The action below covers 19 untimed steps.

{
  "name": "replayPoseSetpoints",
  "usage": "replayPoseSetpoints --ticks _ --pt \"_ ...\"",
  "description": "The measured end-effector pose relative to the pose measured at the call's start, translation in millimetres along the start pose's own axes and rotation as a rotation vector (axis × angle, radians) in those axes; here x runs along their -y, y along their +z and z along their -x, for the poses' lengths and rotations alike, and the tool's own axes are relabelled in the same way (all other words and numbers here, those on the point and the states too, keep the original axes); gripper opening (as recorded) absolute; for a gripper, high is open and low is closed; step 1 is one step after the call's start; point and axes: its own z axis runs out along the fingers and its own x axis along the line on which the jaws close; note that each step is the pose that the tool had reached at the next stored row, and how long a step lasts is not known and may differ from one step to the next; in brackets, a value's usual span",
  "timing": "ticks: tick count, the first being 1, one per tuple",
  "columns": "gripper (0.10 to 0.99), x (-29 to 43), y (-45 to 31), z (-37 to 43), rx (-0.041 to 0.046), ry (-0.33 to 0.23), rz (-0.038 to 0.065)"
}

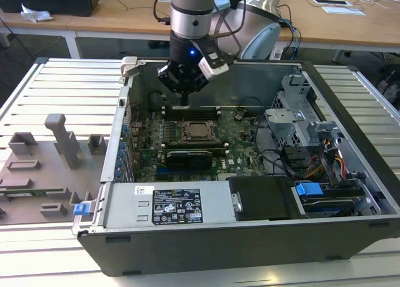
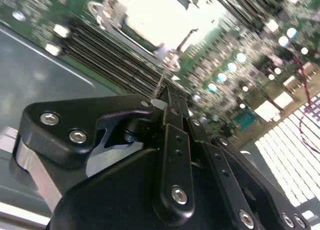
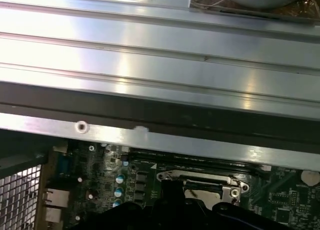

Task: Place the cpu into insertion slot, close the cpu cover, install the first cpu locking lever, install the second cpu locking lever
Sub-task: 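Install the first cpu locking lever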

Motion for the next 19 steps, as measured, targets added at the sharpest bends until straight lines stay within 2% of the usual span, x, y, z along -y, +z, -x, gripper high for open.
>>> replayPoseSetpoints --ticks 6,7,13,19 --pt "0.106 3.2 -0.3 25.3 -0.0056 0.0 0.001" --pt "0.106 3.4 -0.2 26.9 -0.0064 0.0 0.001" --pt "0.106 6.7 4.9 27.6 -0.0062 -0.001 0.014" --pt "0.106 8.4 17.7 28.0 -0.0058 -0.001 0.02"
